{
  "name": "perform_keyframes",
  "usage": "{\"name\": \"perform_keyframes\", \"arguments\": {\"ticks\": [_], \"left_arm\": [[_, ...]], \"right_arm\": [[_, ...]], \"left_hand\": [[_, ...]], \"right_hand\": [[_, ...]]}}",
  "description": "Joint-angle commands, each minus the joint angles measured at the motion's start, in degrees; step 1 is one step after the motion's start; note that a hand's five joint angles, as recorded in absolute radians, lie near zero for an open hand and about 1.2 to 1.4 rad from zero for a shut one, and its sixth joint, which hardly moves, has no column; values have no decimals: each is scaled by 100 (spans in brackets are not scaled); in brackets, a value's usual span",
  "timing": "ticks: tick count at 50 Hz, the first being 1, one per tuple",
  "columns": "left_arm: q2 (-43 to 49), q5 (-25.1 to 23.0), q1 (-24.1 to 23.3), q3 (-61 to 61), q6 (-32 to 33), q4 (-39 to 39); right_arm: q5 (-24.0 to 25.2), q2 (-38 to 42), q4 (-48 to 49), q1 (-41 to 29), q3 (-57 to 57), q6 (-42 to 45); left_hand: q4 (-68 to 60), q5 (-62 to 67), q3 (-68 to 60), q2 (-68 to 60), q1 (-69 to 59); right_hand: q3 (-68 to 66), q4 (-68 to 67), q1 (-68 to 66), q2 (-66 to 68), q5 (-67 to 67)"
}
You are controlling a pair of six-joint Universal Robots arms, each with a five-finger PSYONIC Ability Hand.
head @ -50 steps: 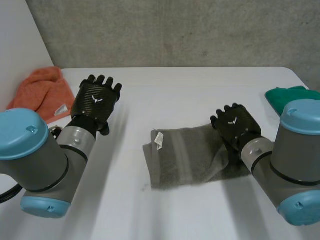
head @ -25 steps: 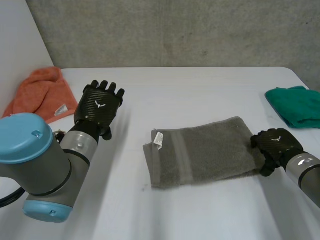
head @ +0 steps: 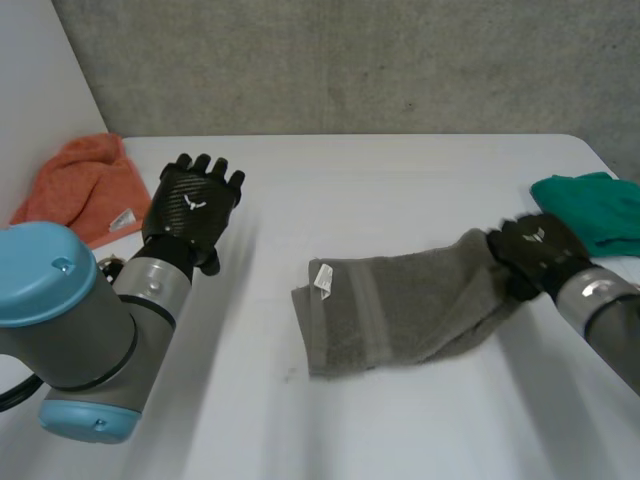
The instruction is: Fold the laundry.
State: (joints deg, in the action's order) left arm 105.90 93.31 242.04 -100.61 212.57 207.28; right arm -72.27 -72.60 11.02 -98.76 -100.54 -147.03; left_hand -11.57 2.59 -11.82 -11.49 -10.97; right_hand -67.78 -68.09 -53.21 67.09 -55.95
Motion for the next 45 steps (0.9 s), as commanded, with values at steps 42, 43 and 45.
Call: {"name": "perform_keyframes", "arguments": {"ticks": [42,43,45], "left_arm": [[2040,55,-1352,2467,-2765,-2552],[2084,64,-1352,2485,-2765,-2605],[2224,55,-1343,2537,-2704,-2736]], "right_arm": [[-367,1238,-1296,-1506,1608,-2418],[-384,1283,-1296,-1514,1626,-2339],[-393,1406,-1287,-1514,1643,-2093]], "left_hand": [[-32,-69,-8,-41,-93],[-32,-69,-8,-41,-93],[-49,-53,-25,-58,-110]], "right_hand": [[5778,5809,4321,-5709,5595],[5778,5809,4321,-5709,5595],[5778,5809,4321,-5709,5595]]}}
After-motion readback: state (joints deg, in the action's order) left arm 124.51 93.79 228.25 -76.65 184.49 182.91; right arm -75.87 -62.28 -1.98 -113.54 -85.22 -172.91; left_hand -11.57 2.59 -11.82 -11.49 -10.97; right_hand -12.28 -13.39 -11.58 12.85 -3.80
